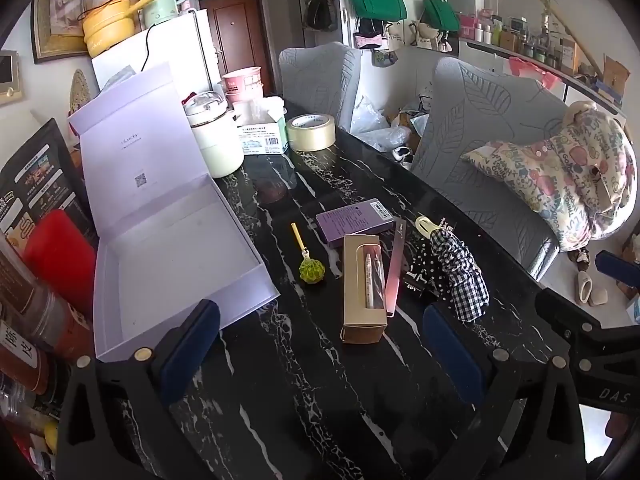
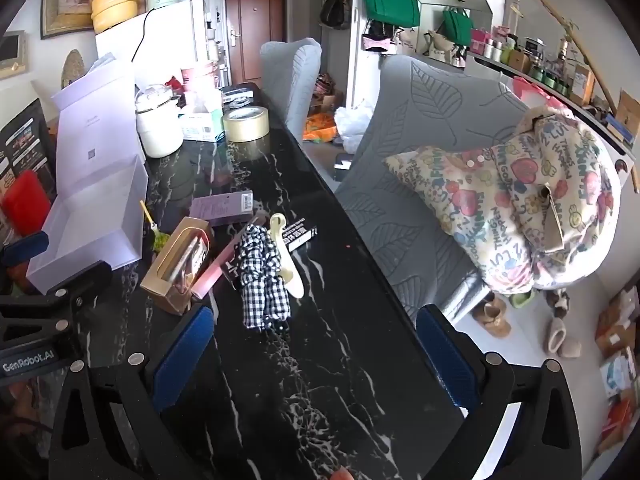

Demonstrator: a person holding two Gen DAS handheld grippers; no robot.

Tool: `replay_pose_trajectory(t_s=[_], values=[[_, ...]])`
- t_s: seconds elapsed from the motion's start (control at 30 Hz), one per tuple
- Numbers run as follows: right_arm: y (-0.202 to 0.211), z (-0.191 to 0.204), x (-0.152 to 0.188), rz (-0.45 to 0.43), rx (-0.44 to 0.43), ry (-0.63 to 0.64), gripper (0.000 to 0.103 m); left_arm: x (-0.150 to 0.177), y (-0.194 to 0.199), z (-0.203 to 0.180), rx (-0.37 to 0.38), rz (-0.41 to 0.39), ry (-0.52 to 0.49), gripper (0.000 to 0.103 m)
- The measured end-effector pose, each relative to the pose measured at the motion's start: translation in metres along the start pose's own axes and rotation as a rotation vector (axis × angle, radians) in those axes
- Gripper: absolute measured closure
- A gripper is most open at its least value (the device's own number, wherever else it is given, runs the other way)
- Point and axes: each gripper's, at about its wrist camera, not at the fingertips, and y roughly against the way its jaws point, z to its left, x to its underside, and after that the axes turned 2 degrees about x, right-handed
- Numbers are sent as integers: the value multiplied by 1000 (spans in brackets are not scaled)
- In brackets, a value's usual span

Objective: Organize rigid objects

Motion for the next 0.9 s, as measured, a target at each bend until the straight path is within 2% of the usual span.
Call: replay_pose_trajectory(t_s=[0.9], values=[[8, 5, -1, -22, -12, -2, 0, -1, 10, 1, 5, -11, -14, 0]])
